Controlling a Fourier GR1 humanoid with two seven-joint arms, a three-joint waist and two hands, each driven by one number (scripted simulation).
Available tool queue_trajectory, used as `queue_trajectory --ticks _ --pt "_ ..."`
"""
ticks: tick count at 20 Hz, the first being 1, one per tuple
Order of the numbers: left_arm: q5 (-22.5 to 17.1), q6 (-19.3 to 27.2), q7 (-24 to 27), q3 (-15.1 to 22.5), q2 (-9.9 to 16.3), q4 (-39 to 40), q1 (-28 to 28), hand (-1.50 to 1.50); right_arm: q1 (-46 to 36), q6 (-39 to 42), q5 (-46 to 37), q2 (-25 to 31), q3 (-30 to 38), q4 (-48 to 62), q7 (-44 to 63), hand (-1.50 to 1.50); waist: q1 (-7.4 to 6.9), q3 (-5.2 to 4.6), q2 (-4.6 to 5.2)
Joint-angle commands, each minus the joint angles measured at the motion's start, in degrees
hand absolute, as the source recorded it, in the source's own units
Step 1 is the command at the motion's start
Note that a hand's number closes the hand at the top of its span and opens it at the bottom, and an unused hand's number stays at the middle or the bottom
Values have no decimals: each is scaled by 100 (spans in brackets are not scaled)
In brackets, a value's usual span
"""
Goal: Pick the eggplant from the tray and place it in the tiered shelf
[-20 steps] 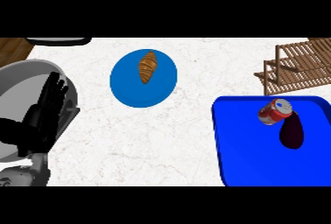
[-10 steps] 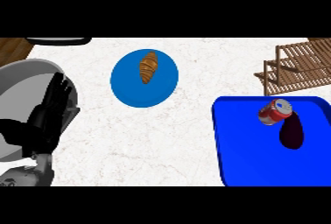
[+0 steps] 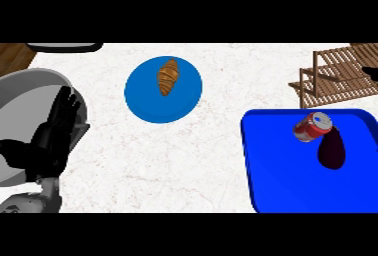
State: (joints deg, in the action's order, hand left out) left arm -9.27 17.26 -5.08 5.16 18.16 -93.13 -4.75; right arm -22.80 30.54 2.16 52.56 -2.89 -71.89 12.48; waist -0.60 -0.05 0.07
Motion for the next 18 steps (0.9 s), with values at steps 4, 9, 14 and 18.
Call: queue_trajectory --ticks 4,9,14,18 --pt "77 -62 -135 -94 -6 -96 -67 0 91 -528 -1418 -349 -667 -64 242 -150 9 6 5" --pt "305 75 -495 14 -101 -537 43 0 176 -417 -1894 -493 -772 18 656 -150 24 6 -8" --pt "341 -156 -449 -225 -204 -330 5 0 79 -536 -2322 -980 -412 773 95 -150 30 6 -2" --pt "553 -66 -899 -127 -380 -559 -157 0 259 -243 -2427 -926 -146 404 88 -150 52 6 -11"
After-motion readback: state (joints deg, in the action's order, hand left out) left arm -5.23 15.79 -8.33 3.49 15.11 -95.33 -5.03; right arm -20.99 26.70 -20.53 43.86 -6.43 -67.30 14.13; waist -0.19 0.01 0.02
